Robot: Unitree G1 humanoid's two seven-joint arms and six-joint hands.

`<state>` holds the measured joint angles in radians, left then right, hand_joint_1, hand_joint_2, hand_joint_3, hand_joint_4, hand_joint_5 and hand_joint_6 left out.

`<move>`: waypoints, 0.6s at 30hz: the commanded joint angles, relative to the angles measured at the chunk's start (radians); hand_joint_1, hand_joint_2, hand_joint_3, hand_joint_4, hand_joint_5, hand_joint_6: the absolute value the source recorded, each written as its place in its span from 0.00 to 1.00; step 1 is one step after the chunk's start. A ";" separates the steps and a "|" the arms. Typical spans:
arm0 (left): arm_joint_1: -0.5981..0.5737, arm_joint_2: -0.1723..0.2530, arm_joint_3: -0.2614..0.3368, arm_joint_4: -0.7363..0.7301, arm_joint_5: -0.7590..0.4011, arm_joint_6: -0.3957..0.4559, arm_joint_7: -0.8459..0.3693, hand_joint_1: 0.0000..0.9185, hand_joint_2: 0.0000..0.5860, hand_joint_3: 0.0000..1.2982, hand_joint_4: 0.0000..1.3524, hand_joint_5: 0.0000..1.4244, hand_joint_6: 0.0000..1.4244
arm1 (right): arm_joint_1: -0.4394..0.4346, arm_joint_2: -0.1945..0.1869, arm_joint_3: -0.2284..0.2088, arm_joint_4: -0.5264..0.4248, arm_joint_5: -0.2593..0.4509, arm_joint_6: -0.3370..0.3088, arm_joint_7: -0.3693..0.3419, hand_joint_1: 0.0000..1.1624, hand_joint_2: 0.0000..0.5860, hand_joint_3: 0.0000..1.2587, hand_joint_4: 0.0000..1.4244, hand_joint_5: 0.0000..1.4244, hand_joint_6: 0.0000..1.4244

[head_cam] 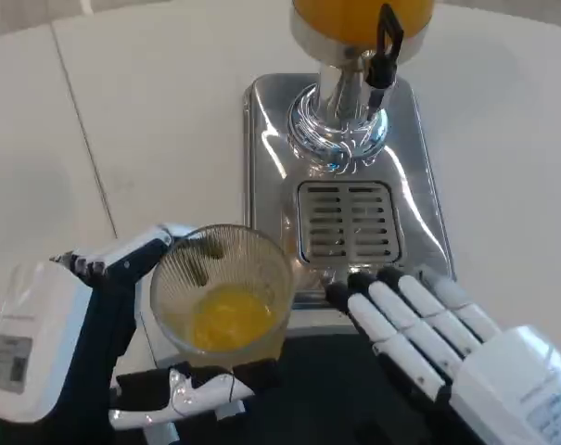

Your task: Grasp the cup under the faucet to collect the drink, then remove the cup.

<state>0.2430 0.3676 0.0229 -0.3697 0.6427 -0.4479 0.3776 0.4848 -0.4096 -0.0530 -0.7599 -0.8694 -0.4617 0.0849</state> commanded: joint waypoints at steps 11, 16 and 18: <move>0.019 -0.028 0.019 -0.024 0.023 -0.065 0.012 0.83 0.00 0.88 0.91 1.00 1.00 | 0.006 0.006 -0.030 0.022 0.024 -0.039 -0.017 0.08 0.99 0.00 0.00 0.00 0.00; 0.029 -0.036 0.025 -0.028 0.021 -0.080 0.003 0.83 0.00 0.88 0.91 1.00 1.00 | 0.007 0.023 -0.022 0.011 0.017 -0.024 -0.009 0.08 0.99 0.00 0.00 0.00 0.00; 0.031 -0.039 0.024 -0.028 0.022 -0.083 -0.002 0.83 0.00 0.88 0.91 1.00 1.00 | 0.007 0.033 -0.015 0.005 0.012 -0.016 -0.006 0.08 0.99 0.00 0.00 0.00 0.00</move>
<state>0.2670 0.3374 0.0438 -0.3711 0.6699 -0.4939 0.3736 0.4855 -0.3901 -0.0718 -0.7413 -0.8609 -0.4904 0.0664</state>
